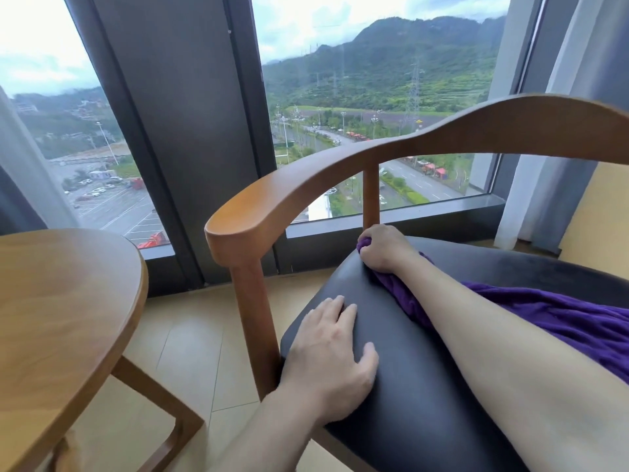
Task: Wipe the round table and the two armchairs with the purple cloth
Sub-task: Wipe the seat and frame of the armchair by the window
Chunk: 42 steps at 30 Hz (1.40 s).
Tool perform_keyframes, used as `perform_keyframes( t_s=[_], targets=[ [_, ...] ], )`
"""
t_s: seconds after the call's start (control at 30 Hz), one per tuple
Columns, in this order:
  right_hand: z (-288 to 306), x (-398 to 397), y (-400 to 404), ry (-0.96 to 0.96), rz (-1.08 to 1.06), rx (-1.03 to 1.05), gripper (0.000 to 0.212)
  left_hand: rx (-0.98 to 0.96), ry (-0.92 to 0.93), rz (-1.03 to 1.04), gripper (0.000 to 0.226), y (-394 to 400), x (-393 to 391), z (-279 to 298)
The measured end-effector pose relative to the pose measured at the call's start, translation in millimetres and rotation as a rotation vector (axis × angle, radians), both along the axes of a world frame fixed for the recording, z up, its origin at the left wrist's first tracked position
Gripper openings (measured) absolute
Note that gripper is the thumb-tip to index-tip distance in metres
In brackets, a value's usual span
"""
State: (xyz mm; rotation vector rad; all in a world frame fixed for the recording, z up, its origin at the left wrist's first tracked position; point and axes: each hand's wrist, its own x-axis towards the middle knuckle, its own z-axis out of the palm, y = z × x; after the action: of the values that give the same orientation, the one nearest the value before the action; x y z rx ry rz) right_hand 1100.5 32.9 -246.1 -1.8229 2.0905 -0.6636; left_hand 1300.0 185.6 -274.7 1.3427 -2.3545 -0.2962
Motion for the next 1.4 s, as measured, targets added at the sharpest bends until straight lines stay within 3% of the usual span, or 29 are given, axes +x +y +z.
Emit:
perform_keyframes(
  t_s=[0.13, 0.3, 0.47, 0.53, 0.6, 0.67, 0.73, 0.97, 1.13, 1.33, 1.4],
  targets=[
    [7.6, 9.3, 7.8, 0.020, 0.059, -0.034, 0.035, -0.076, 0.029, 0.011, 0.074, 13.1, 7.0, -8.9],
    [10.5, 57.5, 41.2, -0.001, 0.358, -0.030, 0.040, -0.128, 0.109, 0.024, 0.063, 13.2, 6.2, -4.9],
    [22.8, 35.2, 54.8, -0.215, 0.522, 0.071, 0.056, -0.114, 0.149, 0.018, 0.061, 14.5, 5.7, -2.8],
    [27.3, 20.4, 51.1, -0.331, 0.472, -0.002, 0.054, -0.100, 0.167, 0.024, 0.060, 7.1, 7.1, -3.5],
    [20.5, 3.7, 38.2, -0.428, 0.283, -0.168, 0.047, -0.086, 0.180, 0.025, 0.058, -3.2, 8.1, -4.5],
    [10.6, -7.7, 20.0, -0.280, 0.077, -0.187, 0.048, -0.080, 0.183, 0.023, 0.054, -15.3, 9.2, -4.2],
    [1.1, -7.3, 7.4, -0.023, 0.004, -0.020, 0.059, -0.076, 0.180, 0.020, 0.053, -25.5, 10.1, -3.8],
    [3.3, 0.7, 4.3, -0.048, 0.016, 0.031, 0.057, -0.098, 0.175, 0.036, 0.052, -34.8, 9.4, -7.9],
    [5.3, 6.0, 28.2, -0.159, 0.074, -0.011, 0.037, -0.098, 0.178, 0.024, 0.052, -30.9, 10.8, -6.6],
    [26.4, -6.0, 90.3, -0.306, 0.283, 0.075, 0.044, -0.099, 0.246, 0.085, 0.047, -28.6, 14.0, -7.7],
    [36.4, -13.8, 94.9, -0.353, 0.262, 0.040, 0.043, -0.103, 0.254, 0.089, 0.046, -30.2, 14.3, -8.7]
  ],
)
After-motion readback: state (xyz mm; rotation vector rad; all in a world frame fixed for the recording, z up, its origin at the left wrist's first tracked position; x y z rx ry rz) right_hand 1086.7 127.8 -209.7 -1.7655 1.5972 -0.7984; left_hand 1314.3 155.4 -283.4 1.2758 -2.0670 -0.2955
